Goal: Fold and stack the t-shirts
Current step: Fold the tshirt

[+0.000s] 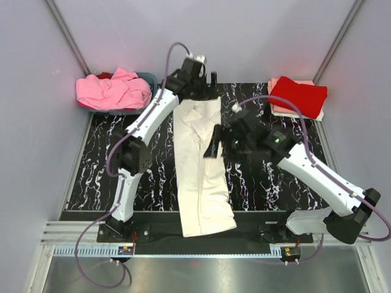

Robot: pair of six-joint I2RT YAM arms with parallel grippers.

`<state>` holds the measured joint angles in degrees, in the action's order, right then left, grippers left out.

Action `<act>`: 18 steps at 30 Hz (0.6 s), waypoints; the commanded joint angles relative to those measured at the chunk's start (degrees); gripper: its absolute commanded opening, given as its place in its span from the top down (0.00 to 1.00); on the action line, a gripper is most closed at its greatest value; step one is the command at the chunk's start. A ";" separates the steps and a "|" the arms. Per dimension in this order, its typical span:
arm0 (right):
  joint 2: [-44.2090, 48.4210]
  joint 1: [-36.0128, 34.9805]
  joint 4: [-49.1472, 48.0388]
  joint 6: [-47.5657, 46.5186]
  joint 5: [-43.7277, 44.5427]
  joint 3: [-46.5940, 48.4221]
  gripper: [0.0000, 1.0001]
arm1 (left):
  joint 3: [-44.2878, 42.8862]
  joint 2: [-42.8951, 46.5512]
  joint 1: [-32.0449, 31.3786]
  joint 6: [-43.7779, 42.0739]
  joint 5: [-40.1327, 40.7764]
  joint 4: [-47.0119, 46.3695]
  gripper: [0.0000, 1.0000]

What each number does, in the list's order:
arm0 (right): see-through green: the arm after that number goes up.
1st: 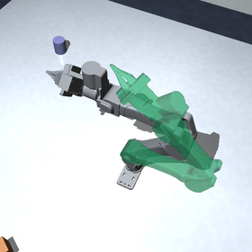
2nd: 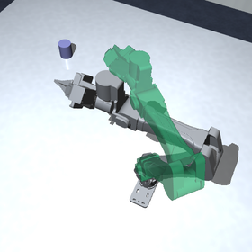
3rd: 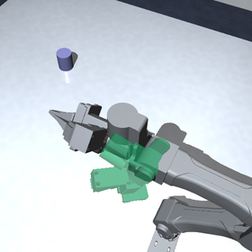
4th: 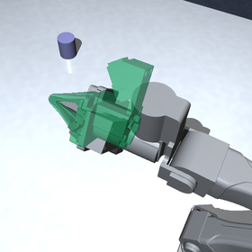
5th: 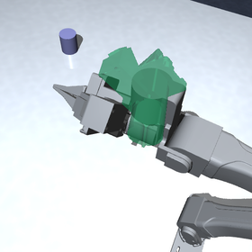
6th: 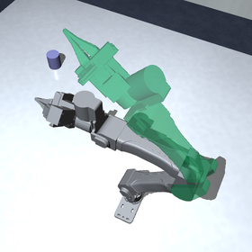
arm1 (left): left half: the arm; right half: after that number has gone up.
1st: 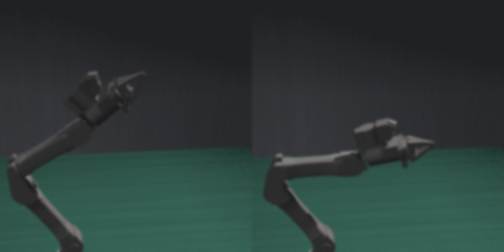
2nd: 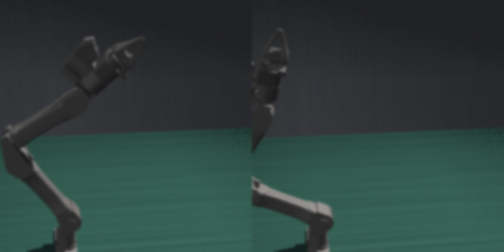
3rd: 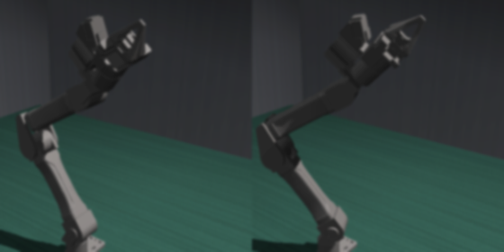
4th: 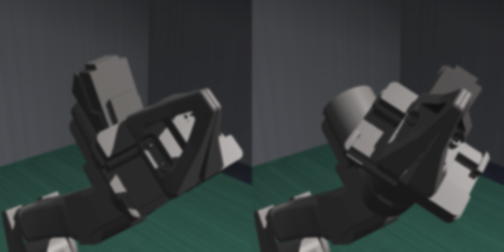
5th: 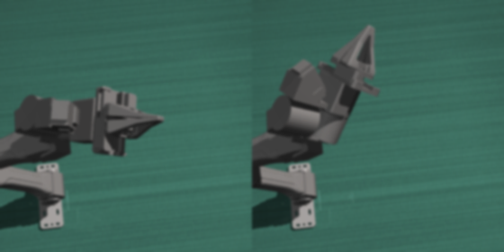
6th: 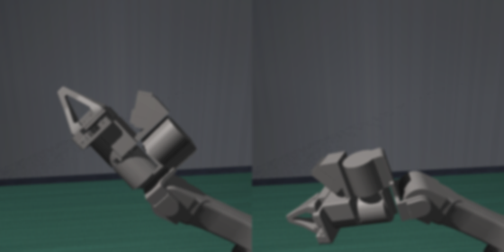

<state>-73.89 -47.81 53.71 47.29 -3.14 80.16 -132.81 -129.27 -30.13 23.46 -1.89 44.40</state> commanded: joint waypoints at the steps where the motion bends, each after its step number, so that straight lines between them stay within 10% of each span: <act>1: -2.57 7.54 3.08 -6.49 3.42 0.62 0.14 | -6.15 13.22 2.88 -1.76 1.71 2.61 0.01; 12: -28.22 24.07 -11.17 -19.16 -3.20 16.06 0.22 | 45.39 53.55 2.89 3.95 6.37 3.67 0.01; 18: -46.68 27.24 -9.15 -20.04 -4.60 32.58 0.28 | 59.59 67.99 -1.59 6.51 8.29 7.09 0.01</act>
<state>-114.98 -22.02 45.43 29.71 -6.22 105.78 -75.24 -67.42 -29.69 28.10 3.68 49.69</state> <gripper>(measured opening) 0.731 0.984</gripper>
